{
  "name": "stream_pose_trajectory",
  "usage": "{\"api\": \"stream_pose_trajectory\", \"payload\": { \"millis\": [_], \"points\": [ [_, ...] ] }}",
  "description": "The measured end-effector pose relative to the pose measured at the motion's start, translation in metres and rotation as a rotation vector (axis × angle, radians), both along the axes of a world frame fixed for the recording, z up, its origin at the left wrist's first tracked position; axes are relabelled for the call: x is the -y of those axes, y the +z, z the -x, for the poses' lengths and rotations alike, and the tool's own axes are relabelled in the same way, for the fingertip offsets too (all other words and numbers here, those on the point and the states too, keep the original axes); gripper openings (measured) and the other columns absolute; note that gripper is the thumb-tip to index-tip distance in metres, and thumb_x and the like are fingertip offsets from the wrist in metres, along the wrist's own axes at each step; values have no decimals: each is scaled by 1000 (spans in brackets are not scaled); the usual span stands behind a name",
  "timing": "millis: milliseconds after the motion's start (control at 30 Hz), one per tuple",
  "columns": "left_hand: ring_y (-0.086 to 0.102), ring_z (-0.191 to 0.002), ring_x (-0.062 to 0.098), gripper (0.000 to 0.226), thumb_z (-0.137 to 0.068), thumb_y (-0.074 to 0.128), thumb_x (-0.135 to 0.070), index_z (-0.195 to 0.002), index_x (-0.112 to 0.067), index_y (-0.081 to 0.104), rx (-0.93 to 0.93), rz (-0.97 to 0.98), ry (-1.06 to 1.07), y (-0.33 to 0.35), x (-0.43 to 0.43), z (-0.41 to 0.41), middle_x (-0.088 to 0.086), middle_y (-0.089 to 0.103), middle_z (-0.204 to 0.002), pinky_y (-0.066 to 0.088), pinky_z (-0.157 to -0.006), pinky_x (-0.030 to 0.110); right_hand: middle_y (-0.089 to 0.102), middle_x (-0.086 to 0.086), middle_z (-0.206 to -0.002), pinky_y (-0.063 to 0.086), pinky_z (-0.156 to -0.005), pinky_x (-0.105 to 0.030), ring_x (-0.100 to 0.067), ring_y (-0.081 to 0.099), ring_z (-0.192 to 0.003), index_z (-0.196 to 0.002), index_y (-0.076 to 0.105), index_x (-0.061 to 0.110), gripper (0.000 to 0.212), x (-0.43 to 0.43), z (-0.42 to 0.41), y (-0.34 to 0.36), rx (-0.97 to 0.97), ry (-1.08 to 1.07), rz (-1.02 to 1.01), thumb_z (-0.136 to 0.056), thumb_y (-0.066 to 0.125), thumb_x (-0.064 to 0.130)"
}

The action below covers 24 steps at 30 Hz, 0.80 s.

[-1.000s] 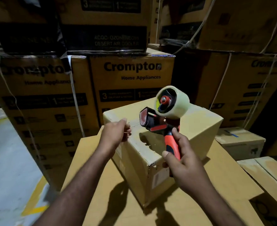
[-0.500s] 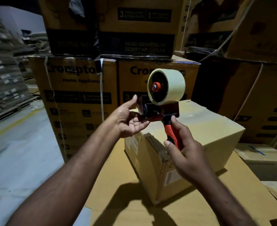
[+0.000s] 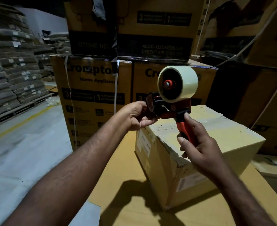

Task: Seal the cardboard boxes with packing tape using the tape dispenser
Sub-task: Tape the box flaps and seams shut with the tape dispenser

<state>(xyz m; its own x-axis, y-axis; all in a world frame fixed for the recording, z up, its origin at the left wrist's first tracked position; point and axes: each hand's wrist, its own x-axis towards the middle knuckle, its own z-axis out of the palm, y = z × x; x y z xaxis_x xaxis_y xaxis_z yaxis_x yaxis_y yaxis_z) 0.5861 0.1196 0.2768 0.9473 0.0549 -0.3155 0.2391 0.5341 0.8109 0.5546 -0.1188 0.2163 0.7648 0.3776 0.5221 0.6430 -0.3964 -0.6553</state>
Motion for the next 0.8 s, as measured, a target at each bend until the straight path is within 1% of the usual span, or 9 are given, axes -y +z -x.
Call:
{"api": "stream_pose_trajectory", "payload": {
  "millis": [100,200,300,400,500,567,633,700,800],
  "points": [
    [72,-59,21,6,-94,60,-1,-91,-3,65,10,-203,12,4,-9,-6,11,72,-64,61,-56,31,60,4,-116,57,-72,-32,-8,63,-90,-148,27,58,72,-5,-6,1,27,-4,10,-95,63,25],
    [65,-65,20,8,-93,59,2,-87,-2,63,27,-299,20,4,-20,-16,11,68,-67,57,-57,27,58,11,-117,47,-72,-18,3,57,-87,-148,24,60,74,-12,-13,6,51,-10,69,-96,63,23],
    [64,-64,19,7,-94,59,1,-88,-1,62,18,-357,34,-4,-33,-28,12,65,-77,50,-42,23,57,7,-120,47,-72,-22,-3,58,-91,-148,20,61,75,-24,-21,9,31,-26,117,-97,62,24],
    [66,-64,20,8,-97,57,1,-95,1,65,44,-506,146,-18,-45,-50,15,67,-83,52,-47,26,57,3,-126,45,-78,-26,-10,55,-103,-151,19,55,74,-39,-26,9,8,-51,189,-98,61,27],
    [66,-60,19,16,-102,57,-7,-98,3,68,74,-717,315,-38,-57,-73,14,70,-84,51,-44,23,56,-1,-139,41,-85,-26,-10,52,-112,-154,22,50,73,-49,-31,4,-16,-70,268,-98,62,25],
    [70,-63,21,15,-100,62,-10,-96,1,70,41,-739,292,-51,-62,-84,15,73,-86,53,-47,25,54,0,-144,41,-85,-26,-14,54,-119,-154,19,51,75,-53,-33,0,-7,-89,327,-98,62,26],
    [65,-59,22,12,-97,62,-4,-96,1,72,5,-693,248,-65,-64,-93,16,73,-83,51,-47,25,54,-1,-144,44,-86,-27,-18,55,-122,-155,18,50,75,-57,-37,-4,-22,-113,342,-99,61,27],
    [58,-55,20,16,-94,58,2,-96,-1,73,-13,-652,251,-76,-64,-101,12,70,-76,48,-48,26,54,-1,-144,47,-89,-30,-20,55,-122,-156,16,48,75,-63,-40,-6,-58,-138,344,-99,60,27],
    [55,-58,15,21,-97,56,-4,-97,-10,76,7,-632,321,-89,-63,-111,5,65,-74,44,-44,24,55,-3,-142,51,-89,-34,-22,58,-119,-157,14,45,76,-73,-41,-11,-52,-167,378,-99,60,27]
  ]
}}
